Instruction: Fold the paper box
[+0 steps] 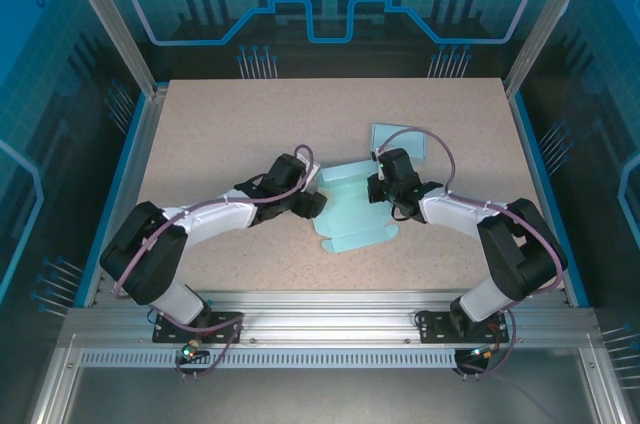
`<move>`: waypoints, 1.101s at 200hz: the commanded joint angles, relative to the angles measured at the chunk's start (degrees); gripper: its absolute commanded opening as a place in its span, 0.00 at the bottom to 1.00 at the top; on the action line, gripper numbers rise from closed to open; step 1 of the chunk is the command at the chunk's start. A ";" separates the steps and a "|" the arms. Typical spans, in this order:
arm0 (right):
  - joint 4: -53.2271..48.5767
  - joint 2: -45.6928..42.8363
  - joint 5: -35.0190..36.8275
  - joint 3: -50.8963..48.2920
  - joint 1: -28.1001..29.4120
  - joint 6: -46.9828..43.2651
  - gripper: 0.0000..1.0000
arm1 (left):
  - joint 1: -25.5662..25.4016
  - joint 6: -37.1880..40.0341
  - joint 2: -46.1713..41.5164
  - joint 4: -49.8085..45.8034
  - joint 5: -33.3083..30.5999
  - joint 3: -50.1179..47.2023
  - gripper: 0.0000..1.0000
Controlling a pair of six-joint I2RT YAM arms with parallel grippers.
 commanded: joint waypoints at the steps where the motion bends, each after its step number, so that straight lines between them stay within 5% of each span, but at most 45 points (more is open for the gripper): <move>1: 0.71 0.23 -0.77 1.46 0.47 0.61 0.00 | -0.43 -0.24 1.75 4.13 -0.57 1.87 0.83; 77: 0.91 0.24 -1.12 1.50 0.47 0.66 0.00 | -1.27 -4.03 5.60 18.38 -8.81 -0.63 0.78; 164: 0.18 1.11 1.18 2.06 2.14 1.28 0.00 | -6.41 -3.81 11.95 23.72 -27.24 2.34 0.32; 193: -2.20 2.14 1.91 3.33 2.13 3.66 0.00 | -7.51 -5.58 10.05 22.67 -26.22 1.99 0.24; 220: -12.57 2.53 5.37 9.27 2.66 7.79 0.00 | -7.48 -10.57 5.71 11.54 -21.89 4.49 0.19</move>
